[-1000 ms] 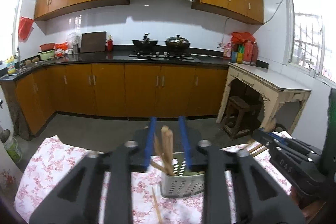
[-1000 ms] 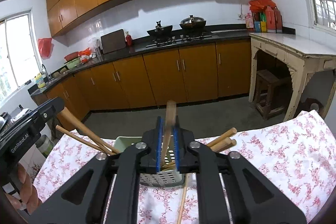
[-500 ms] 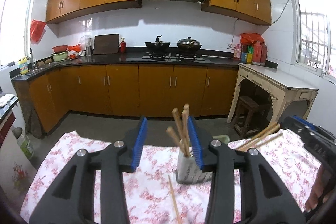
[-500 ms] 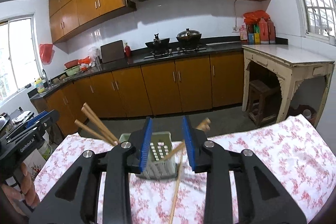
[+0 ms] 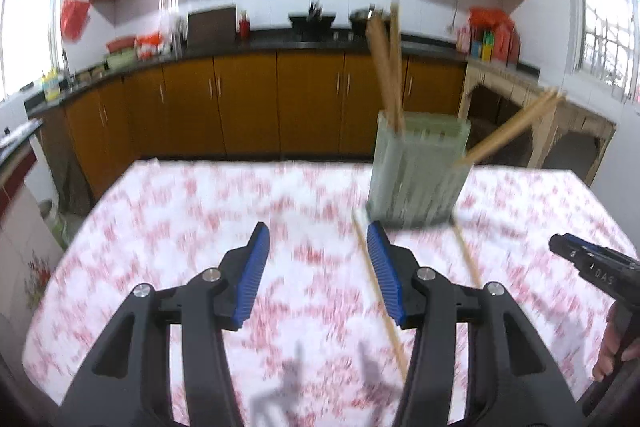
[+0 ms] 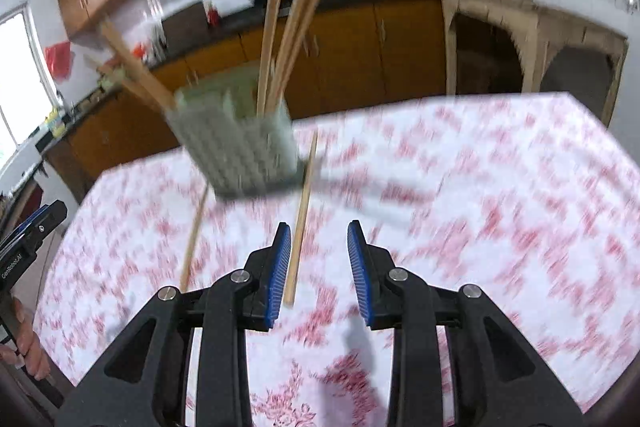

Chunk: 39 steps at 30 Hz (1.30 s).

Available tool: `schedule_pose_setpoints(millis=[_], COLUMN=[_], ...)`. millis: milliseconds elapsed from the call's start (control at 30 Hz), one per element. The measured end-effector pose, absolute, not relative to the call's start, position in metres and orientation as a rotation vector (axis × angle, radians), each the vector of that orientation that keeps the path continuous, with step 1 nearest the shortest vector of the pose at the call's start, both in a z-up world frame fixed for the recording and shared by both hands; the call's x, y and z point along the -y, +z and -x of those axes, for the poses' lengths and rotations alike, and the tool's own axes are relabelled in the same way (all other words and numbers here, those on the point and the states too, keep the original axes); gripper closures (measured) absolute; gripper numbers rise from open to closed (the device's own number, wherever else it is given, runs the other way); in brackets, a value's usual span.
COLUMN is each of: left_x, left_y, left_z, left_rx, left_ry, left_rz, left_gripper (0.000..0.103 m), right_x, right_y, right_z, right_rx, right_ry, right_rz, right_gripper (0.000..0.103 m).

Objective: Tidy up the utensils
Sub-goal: 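Lower both grippers to the table and close each on a bamboo chopstick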

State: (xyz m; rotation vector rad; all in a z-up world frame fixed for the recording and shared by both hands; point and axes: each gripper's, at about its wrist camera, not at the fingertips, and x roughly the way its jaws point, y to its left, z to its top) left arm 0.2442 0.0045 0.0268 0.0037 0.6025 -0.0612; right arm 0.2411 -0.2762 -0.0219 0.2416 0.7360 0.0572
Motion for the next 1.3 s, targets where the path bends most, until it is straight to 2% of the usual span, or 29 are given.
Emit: schedule_pose_setpoints(millis=[200,400,467,667,1033,1233,1300], left_x=[-0.012,-0.012,-0.011,0.004,0.050,0.068,0.073], left_y=[-0.013,-0.030,-0.033,-0.039,-0.065,-0.082,-0.087], left_z=[-0.247,-0.246,-0.246,-0.247,-0.249,-0.255,-0.257], left_rx=[-0.691,-0.731,-0.739,-0.755,-0.830,-0.876,-0.890], left_ry=[-0.060,-0.070,-0.077,-0.129,-0.211,-0.198,-0.178], left_rz=[0.025,0.030,0.034,0.045,-0.010,-0.073,-0.095], left_gripper=[0.052,0.052,0.052,0.052,0.053,0.066,0.078], right_x=[0.248,0.235,0.233,0.234,0.285,0.314,0.315], right_y=[-0.063,-0.083,-0.087,-0.090,-0.091,-0.091,-0.091], right_z=[-0.255,-0.268,-0.272,-0.272,-0.271,-0.267,-0.267], right_rx=[-0.833,-0.883,-0.894,-0.875,-0.868,-0.871,-0.870], right_ry=[0.101,0.096,0.089,0.068,-0.101,-0.145,-0.142], right_rz=[-0.211,-0.173,-0.156,-0.134,-0.229,-0.270,-0.266], right_gripper=[0.072,0.073,0.081,0.094,0.095,0.095,0.095])
